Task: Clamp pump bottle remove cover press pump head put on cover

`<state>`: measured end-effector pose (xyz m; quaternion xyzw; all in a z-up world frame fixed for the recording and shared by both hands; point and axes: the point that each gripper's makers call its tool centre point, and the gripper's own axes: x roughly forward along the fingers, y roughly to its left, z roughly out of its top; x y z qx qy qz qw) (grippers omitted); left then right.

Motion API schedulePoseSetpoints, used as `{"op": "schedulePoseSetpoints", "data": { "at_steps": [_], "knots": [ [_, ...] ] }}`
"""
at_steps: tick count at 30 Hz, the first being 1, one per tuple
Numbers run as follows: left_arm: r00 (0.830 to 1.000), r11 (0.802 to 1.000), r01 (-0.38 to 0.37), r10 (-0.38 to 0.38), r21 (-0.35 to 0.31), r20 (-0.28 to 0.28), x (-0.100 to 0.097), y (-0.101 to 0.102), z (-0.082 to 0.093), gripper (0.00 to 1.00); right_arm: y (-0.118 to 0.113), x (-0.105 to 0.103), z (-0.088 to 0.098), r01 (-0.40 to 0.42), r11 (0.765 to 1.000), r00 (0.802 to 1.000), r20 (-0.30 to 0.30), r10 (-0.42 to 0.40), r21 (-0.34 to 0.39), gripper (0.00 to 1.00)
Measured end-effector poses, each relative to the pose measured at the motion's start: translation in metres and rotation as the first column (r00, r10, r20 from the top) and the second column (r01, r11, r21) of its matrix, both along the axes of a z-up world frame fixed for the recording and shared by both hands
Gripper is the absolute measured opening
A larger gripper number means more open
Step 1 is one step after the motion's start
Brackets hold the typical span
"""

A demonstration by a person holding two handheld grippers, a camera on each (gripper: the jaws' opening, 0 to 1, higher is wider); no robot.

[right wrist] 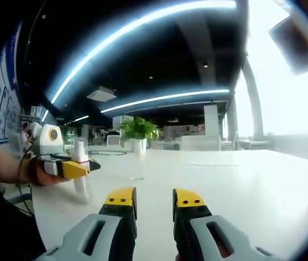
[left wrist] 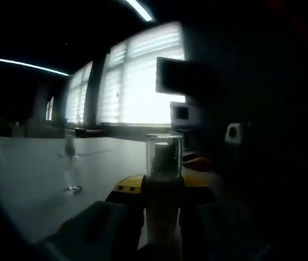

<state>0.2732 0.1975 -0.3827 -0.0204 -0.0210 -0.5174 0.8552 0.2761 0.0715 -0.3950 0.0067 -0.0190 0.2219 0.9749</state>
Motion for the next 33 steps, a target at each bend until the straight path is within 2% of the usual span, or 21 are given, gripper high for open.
{"op": "schedulePoseSetpoints", "data": {
  "at_steps": [4,12,17,30,33],
  "knots": [
    [0.999,0.998,-0.019,0.017,-0.053,-0.045,0.000,0.006,0.005,0.14,0.000,0.000,0.000,0.000,1.000,1.000,0.001,0.000,-0.001,0.21],
    [0.997,0.997,-0.063,0.061,-0.044,-0.041,0.000,0.014,0.001,0.14,0.001,-0.001,0.000,-0.003,1.000,1.000,0.000,0.003,-0.003,0.21],
    [0.997,0.998,-0.052,0.050,-0.047,-0.058,-0.002,0.013,-0.001,0.14,0.001,-0.001,0.000,-0.004,1.000,1.000,0.000,0.004,-0.004,0.21],
    [0.999,0.999,-0.028,0.027,-0.044,-0.023,-0.009,0.010,-0.001,0.14,0.002,-0.001,-0.002,-0.012,1.000,1.000,-0.011,0.012,-0.011,0.21],
    [1.000,0.999,-0.026,0.025,-0.043,-0.015,-0.010,0.009,-0.001,0.14,0.001,-0.004,-0.001,-0.032,0.999,0.999,-0.018,0.032,0.014,0.21]
  ]
}}
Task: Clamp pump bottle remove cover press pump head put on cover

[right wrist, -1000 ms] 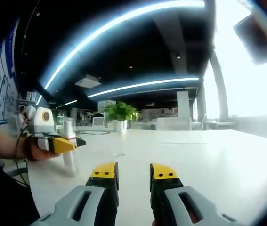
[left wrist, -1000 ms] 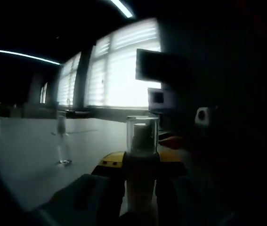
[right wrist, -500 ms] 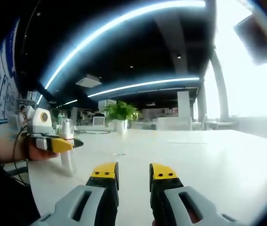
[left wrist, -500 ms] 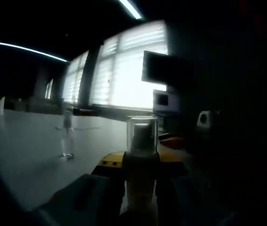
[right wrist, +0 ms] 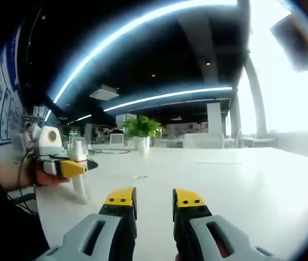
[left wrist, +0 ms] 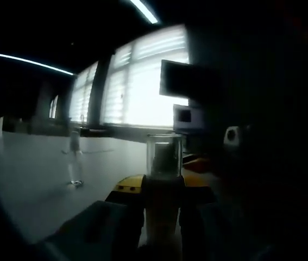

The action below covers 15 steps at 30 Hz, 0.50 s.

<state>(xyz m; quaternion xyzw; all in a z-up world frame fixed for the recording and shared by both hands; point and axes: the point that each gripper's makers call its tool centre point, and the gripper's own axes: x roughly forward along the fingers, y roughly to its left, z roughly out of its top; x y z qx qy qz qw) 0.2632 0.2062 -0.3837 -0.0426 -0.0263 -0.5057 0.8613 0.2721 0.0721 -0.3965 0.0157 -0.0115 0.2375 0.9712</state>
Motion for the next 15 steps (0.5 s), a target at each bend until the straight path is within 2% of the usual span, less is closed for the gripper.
{"op": "schedulePoseSetpoints", "data": {
  "at_steps": [5,15],
  "knots": [
    [1.000,1.000,-0.002,0.002,0.005,0.016,-0.0001,0.0000,0.0001,0.14,-0.0021,-0.0013,0.0034,0.008,1.000,1.000,0.006,-0.009,0.024,0.20],
    [1.000,1.000,-0.013,0.012,0.005,0.013,0.0016,0.0014,-0.0002,0.15,-0.0022,0.0002,-0.0016,0.022,1.000,1.000,-0.006,-0.023,-0.014,0.20]
  ]
}}
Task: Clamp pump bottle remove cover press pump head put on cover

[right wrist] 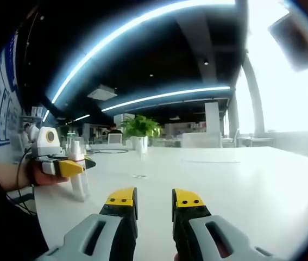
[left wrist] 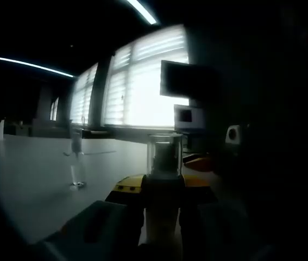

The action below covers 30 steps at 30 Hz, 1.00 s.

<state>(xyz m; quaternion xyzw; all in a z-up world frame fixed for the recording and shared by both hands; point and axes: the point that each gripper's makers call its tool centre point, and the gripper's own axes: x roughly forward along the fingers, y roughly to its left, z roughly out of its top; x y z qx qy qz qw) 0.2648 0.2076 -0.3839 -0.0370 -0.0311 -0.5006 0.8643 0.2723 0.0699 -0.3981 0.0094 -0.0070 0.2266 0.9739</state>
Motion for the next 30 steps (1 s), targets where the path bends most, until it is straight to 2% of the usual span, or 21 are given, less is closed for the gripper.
{"op": "schedulePoseSetpoints", "data": {
  "at_steps": [7,8,10,16,23,30],
  "knots": [
    [1.000,1.000,0.005,-0.005,0.023,0.003,0.000,-0.001,-0.005,0.15,-0.001,0.001,-0.001,0.003,1.000,1.000,0.001,-0.003,-0.006,0.20],
    [1.000,1.000,0.005,-0.005,0.027,0.005,0.000,-0.001,-0.005,0.15,-0.001,0.001,0.000,-0.003,1.000,1.000,-0.002,0.003,0.003,0.20],
    [1.000,0.999,0.008,-0.008,0.031,0.005,0.001,-0.001,-0.006,0.14,0.002,-0.002,0.004,-0.032,0.997,0.999,-0.016,0.033,0.076,0.21],
    [1.000,0.999,-0.005,0.005,0.035,0.004,0.005,0.001,-0.007,0.14,0.001,-0.006,0.011,-0.030,0.997,0.999,-0.008,0.031,0.078,0.20],
    [1.000,0.999,-0.012,0.012,0.032,-0.006,0.007,0.002,-0.007,0.14,-0.009,-0.011,0.034,0.001,0.996,1.000,0.016,-0.002,0.089,0.20],
    [1.000,0.999,-0.016,0.015,0.037,0.004,0.007,0.002,-0.006,0.14,0.004,-0.019,0.059,-0.025,0.997,0.999,0.041,0.022,0.080,0.20]
  ]
}}
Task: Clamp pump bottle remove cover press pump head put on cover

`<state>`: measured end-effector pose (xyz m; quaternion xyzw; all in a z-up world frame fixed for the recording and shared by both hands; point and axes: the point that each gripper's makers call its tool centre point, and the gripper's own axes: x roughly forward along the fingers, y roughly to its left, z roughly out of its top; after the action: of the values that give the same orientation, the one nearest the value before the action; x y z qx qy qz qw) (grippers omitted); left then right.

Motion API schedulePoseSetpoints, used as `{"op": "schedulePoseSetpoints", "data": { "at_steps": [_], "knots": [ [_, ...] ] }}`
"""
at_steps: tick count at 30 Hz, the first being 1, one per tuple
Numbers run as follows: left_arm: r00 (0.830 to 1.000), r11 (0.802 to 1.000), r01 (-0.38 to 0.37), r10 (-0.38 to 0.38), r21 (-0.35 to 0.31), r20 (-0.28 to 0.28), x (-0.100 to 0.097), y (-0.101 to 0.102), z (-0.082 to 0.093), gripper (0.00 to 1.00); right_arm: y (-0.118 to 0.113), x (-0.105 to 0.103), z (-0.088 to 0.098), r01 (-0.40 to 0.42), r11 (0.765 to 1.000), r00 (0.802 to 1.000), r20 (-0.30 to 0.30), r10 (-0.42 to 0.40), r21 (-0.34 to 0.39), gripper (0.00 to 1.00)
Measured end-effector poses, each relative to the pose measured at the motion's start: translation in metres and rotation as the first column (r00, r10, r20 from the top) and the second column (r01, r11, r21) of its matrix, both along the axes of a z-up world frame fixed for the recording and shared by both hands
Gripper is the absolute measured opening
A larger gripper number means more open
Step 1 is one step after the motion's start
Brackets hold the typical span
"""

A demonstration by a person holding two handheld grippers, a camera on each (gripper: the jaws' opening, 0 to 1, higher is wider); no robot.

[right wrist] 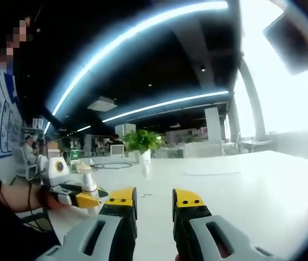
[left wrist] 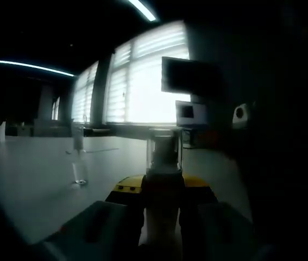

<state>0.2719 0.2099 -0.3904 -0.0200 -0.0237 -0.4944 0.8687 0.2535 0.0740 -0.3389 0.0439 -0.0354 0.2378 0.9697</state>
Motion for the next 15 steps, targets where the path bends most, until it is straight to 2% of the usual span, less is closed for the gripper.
{"op": "schedulePoseSetpoints", "data": {
  "at_steps": [5,12,15],
  "knots": [
    [1.000,1.000,0.015,-0.015,0.000,0.003,-0.003,-0.002,0.000,0.14,0.016,-0.004,0.008,-0.029,1.000,1.000,0.008,0.029,-0.012,0.20],
    [1.000,1.000,0.013,-0.013,0.011,0.016,-0.002,-0.001,0.001,0.15,0.020,-0.005,0.007,-0.040,0.999,0.999,0.009,0.040,-0.012,0.20],
    [1.000,1.000,0.006,-0.006,-0.029,0.009,0.001,0.004,0.008,0.16,0.022,-0.005,0.004,-0.042,0.999,0.999,0.004,0.042,-0.019,0.21]
  ]
}}
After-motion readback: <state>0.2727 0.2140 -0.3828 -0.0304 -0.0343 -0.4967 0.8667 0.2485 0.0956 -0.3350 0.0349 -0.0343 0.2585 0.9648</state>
